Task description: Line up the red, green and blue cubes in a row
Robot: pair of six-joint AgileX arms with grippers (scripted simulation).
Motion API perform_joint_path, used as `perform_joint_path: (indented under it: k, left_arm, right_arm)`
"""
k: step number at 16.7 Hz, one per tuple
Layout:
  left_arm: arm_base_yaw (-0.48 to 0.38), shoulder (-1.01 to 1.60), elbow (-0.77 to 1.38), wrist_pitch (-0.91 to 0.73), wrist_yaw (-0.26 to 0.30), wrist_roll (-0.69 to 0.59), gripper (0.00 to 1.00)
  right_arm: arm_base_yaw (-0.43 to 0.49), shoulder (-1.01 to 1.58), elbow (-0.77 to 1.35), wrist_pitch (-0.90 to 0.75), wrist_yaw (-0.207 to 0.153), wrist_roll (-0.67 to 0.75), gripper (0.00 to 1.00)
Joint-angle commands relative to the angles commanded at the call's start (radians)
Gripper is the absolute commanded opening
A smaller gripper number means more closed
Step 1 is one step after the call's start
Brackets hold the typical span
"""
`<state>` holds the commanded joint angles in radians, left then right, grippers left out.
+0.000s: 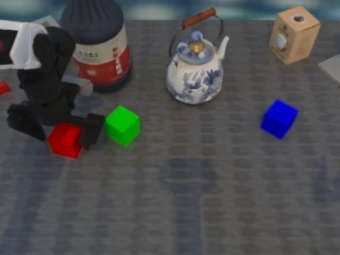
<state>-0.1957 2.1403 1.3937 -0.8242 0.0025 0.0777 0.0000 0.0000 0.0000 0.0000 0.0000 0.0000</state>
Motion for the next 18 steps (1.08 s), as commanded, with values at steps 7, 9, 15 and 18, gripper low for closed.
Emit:
perform_joint_path:
  k: [7,9,15,18]
  left_arm:
    - [0.0,0.0,0.0,0.0,0.0,0.0,0.4]
    - [0.0,0.0,0.0,0.0,0.0,0.0,0.25]
    - [0.0,0.0,0.0,0.0,0.0,0.0,0.0]
    - [0.0,0.0,0.0,0.0,0.0,0.0,0.0]
  right_arm:
    - [0.0,0.0,0.0,0.0,0.0,0.0,1.0]
    - [0.0,0.0,0.0,0.0,0.0,0.0,1.0]
    - [0.0,0.0,0.0,0.0,0.0,0.0,1.0]
    - [0.0,0.0,0.0,0.0,0.0,0.0,1.0]
